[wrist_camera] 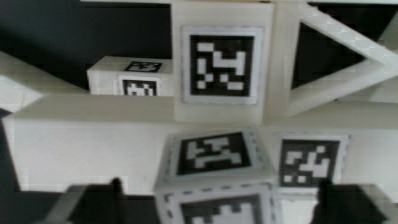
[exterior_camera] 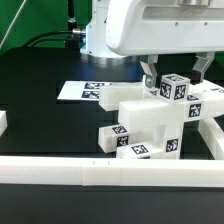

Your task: Assemble chair

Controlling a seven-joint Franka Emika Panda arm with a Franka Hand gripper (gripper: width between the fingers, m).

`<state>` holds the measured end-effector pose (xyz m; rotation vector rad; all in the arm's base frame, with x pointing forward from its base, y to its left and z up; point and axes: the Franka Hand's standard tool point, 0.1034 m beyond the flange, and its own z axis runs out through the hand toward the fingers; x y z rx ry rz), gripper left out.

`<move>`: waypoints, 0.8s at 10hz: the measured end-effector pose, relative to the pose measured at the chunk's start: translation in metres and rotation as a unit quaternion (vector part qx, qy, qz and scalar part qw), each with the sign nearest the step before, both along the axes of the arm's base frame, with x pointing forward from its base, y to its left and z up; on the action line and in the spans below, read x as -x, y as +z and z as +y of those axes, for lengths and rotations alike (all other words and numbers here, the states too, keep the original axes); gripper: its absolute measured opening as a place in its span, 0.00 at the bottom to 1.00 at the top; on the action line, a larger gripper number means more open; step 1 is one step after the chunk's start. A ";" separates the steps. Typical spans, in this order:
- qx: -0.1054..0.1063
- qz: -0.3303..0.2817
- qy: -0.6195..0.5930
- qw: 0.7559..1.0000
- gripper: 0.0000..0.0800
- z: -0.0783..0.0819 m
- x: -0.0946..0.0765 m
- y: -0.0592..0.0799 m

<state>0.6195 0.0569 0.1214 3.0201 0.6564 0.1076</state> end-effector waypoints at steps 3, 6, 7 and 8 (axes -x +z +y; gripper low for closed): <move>-0.001 -0.001 -0.016 1.000 0.35 0.000 0.000 0.000; -0.011 -0.007 -0.120 0.993 0.35 0.000 -0.001 0.000; -0.015 -0.008 -0.171 0.985 0.35 0.001 -0.001 0.000; -0.019 -0.009 -0.218 0.976 0.35 0.001 -0.001 -0.001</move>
Offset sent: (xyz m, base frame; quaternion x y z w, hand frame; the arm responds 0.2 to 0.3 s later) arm 0.0000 0.0000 0.0000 0.0000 0.0000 0.0000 1.0000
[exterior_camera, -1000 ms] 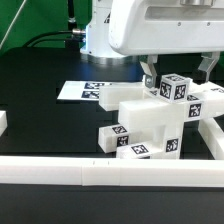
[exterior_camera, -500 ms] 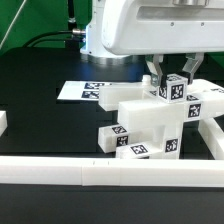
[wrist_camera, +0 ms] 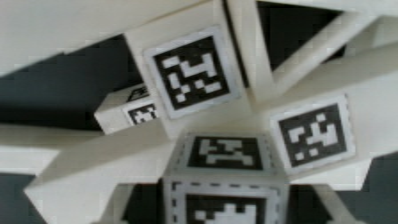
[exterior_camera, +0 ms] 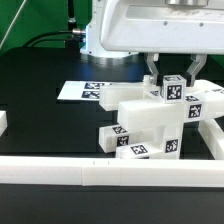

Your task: Assemble chair

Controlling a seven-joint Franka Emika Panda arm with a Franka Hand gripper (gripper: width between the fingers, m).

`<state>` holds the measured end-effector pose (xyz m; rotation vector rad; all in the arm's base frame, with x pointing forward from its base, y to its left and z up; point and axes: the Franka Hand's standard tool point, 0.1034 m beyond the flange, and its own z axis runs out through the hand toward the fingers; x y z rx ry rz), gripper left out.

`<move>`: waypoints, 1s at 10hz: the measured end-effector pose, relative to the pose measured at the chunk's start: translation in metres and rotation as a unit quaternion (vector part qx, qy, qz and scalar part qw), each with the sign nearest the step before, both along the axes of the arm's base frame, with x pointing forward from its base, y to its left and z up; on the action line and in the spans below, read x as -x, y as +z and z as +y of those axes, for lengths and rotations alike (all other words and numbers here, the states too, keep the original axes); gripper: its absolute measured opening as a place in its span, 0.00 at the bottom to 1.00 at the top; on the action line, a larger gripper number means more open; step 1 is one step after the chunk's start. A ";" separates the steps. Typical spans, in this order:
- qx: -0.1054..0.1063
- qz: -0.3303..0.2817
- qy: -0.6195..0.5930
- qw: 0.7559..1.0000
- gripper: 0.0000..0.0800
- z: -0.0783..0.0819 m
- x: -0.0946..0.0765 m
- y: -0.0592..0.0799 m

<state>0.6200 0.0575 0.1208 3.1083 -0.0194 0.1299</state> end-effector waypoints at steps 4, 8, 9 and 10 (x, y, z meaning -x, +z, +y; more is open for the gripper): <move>-0.011 -0.004 -0.136 0.991 0.35 0.000 0.000 0.000; -0.040 -0.010 -0.300 0.953 0.35 0.000 -0.001 0.000; -0.057 -0.009 -0.353 0.934 0.35 -0.001 -0.001 0.000; -0.067 -0.007 -0.389 0.919 0.35 0.000 -0.002 0.000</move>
Offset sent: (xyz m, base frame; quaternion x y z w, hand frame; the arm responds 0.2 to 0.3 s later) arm 0.0000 0.0000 0.0000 0.0000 0.0000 0.1296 0.9916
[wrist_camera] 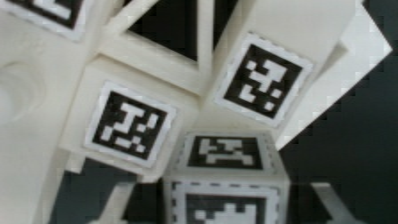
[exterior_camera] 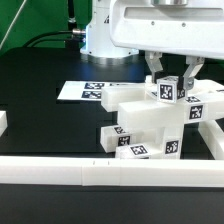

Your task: Assemble chair

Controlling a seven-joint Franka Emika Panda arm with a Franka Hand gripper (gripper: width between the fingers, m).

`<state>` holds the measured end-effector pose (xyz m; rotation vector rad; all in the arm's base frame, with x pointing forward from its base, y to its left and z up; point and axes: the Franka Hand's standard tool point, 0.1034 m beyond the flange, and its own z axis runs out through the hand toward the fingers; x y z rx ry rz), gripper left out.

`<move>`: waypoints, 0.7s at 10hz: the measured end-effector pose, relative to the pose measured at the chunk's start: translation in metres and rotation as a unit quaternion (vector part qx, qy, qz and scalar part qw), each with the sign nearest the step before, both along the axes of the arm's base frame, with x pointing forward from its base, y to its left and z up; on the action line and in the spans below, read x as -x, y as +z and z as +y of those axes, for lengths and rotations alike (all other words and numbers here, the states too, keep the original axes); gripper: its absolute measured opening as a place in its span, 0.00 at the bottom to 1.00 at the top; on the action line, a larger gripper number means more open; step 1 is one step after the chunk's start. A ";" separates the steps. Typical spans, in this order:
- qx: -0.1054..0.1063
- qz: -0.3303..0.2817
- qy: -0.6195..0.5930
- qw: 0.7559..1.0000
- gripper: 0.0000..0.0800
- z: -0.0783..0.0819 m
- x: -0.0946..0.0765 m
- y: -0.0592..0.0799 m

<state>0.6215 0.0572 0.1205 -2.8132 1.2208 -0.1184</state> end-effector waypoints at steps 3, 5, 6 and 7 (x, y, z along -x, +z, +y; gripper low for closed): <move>-0.016 0.003 -0.141 0.990 0.35 0.002 -0.002 0.000; -0.016 0.003 -0.134 0.991 0.44 0.003 -0.002 0.000; -0.014 0.006 -0.117 0.993 0.69 0.004 -0.003 0.002; -0.011 0.003 -0.086 0.996 0.69 0.005 -0.004 0.003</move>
Offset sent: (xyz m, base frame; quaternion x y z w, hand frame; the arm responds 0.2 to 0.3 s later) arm 0.0000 0.0000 0.0000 0.0000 0.0000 0.1938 0.9810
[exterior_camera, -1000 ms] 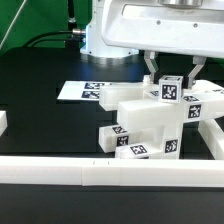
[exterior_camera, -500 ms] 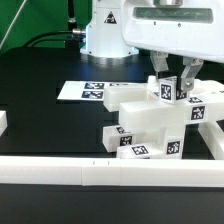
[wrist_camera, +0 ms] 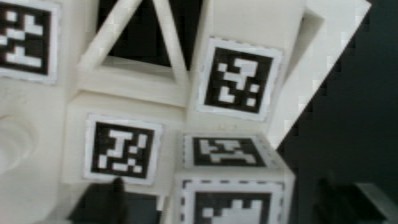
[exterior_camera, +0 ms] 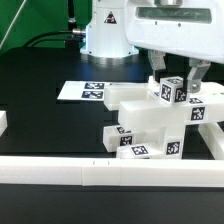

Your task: Assemble chair

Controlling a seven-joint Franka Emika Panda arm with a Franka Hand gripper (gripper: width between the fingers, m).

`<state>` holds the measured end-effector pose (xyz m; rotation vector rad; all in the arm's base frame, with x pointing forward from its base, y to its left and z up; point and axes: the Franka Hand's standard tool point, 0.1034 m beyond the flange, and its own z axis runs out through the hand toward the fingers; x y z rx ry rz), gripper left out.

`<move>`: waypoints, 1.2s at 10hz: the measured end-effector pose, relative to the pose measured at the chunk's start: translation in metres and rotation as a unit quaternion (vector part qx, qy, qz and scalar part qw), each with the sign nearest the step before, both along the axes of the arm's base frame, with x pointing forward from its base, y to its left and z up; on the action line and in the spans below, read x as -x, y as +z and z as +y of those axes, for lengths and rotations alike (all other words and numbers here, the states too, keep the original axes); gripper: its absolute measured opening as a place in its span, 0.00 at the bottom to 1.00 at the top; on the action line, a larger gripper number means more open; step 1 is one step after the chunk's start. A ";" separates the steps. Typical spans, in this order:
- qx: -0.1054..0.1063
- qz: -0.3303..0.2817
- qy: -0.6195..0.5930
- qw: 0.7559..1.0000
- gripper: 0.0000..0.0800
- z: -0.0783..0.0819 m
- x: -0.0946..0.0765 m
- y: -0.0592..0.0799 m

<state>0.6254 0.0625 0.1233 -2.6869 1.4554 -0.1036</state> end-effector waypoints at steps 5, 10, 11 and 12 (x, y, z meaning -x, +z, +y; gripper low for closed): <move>0.024 -0.011 0.220 0.975 0.81 -0.001 -0.001 0.000; 0.045 -0.018 0.413 0.910 0.81 -0.001 0.002 -0.004; 0.047 -0.019 0.434 0.900 0.81 0.000 0.002 -0.004; 0.047 -0.019 0.444 0.895 0.81 0.001 0.003 -0.004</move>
Offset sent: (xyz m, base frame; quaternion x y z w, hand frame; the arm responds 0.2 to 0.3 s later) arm 0.0000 0.0000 0.0000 0.0000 0.0000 -0.1938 0.9810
